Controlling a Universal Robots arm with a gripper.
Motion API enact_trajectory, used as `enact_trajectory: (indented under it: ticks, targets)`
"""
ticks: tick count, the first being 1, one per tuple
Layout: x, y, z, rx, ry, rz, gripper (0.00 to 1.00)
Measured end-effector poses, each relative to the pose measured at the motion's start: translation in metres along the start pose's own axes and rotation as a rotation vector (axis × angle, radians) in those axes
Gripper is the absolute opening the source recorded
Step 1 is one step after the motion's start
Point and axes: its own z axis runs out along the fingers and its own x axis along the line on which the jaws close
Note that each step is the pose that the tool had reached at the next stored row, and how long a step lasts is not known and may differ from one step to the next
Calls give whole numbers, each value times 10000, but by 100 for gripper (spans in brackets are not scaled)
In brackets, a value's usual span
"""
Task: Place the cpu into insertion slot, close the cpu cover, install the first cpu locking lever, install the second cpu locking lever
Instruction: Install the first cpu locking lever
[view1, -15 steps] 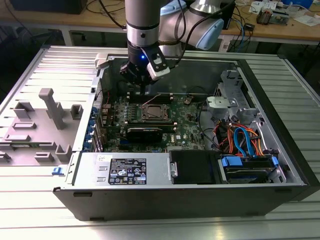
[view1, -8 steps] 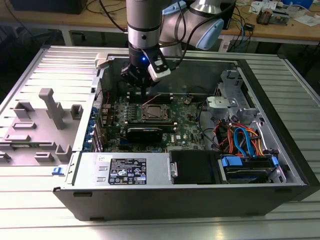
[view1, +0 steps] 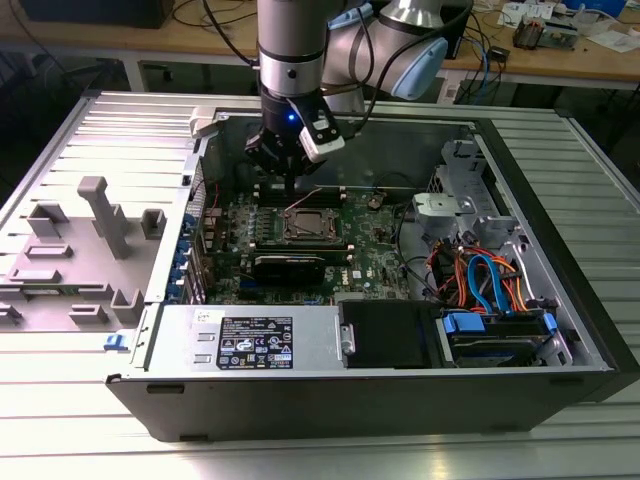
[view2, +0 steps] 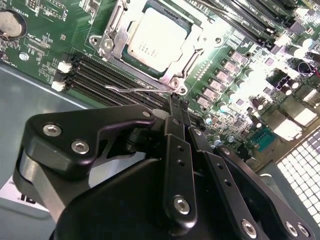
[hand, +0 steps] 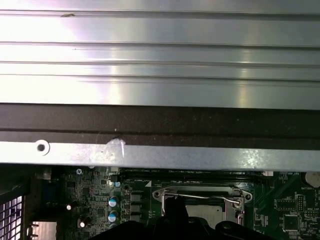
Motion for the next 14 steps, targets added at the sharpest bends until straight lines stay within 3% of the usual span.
enact_trajectory:
  ticks: [7,14]
  targets:
    - [-3,41,10,31,0,12,11]
    - [-12,41,31,21,-1,369,11]
